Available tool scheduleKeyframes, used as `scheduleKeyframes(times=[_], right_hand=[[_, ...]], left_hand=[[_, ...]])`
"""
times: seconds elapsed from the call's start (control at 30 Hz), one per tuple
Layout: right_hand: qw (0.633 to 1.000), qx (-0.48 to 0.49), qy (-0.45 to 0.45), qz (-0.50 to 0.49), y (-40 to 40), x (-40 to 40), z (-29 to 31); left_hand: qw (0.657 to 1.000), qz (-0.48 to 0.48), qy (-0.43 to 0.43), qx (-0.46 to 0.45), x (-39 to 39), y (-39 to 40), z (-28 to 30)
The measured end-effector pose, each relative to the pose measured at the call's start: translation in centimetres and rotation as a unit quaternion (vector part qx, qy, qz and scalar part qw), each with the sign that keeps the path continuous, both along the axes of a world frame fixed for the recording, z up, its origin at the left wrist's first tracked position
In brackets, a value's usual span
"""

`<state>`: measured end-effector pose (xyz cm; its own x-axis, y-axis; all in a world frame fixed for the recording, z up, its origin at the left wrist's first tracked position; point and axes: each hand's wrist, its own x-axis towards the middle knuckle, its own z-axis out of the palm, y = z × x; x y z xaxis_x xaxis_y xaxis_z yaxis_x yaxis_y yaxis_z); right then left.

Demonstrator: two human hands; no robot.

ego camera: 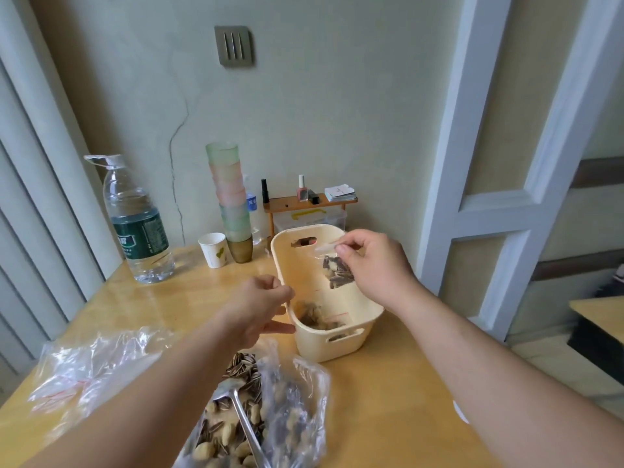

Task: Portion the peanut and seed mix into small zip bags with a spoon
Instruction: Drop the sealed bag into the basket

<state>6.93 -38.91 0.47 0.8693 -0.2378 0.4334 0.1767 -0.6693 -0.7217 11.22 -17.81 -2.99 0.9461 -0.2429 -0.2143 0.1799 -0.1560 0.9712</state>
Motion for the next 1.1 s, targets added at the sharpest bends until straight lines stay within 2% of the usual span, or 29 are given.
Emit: scheduleKeyframes(times=[0.07, 0.17, 0.3, 0.43, 0.57, 0.7, 0.83, 1.1], right_hand=[[0.992, -0.118, 0.054, -0.002, 0.4, 0.5, -0.6], [0.955, -0.266, 0.129, -0.017, 1.3, 0.7, -1.2], [0.912, -0.356, 0.201, -0.025, 2.7, 0.3, -1.1], [0.896, -0.390, 0.209, -0.020, 3.7, 0.4, -2.1], [0.897, -0.383, 0.220, -0.018, 4.1, 0.1, -3.0], [0.887, -0.422, 0.188, -0.017, 4.0, -0.7, -2.9], [0.862, -0.436, 0.259, 0.008, 3.8, -1.2, -4.0], [0.897, -0.385, 0.215, 0.000, 3.7, -0.5, -5.7]], left_hand=[[0.999, 0.009, -0.043, -0.006, -2.1, -0.2, -0.3], [0.996, 0.000, -0.083, -0.017, -4.6, -0.3, -1.2], [0.993, -0.013, -0.109, -0.032, -6.3, 0.0, -2.0], [0.992, -0.023, -0.123, -0.037, -6.9, 0.4, -2.4], [0.991, -0.022, -0.125, -0.044, -6.9, 0.4, -2.6], [0.991, -0.016, -0.129, -0.041, -6.6, 0.0, -2.5], [0.991, -0.010, -0.125, -0.044, -6.3, 0.1, -2.4], [0.989, -0.024, -0.143, -0.029, -6.4, 0.2, -2.7]])
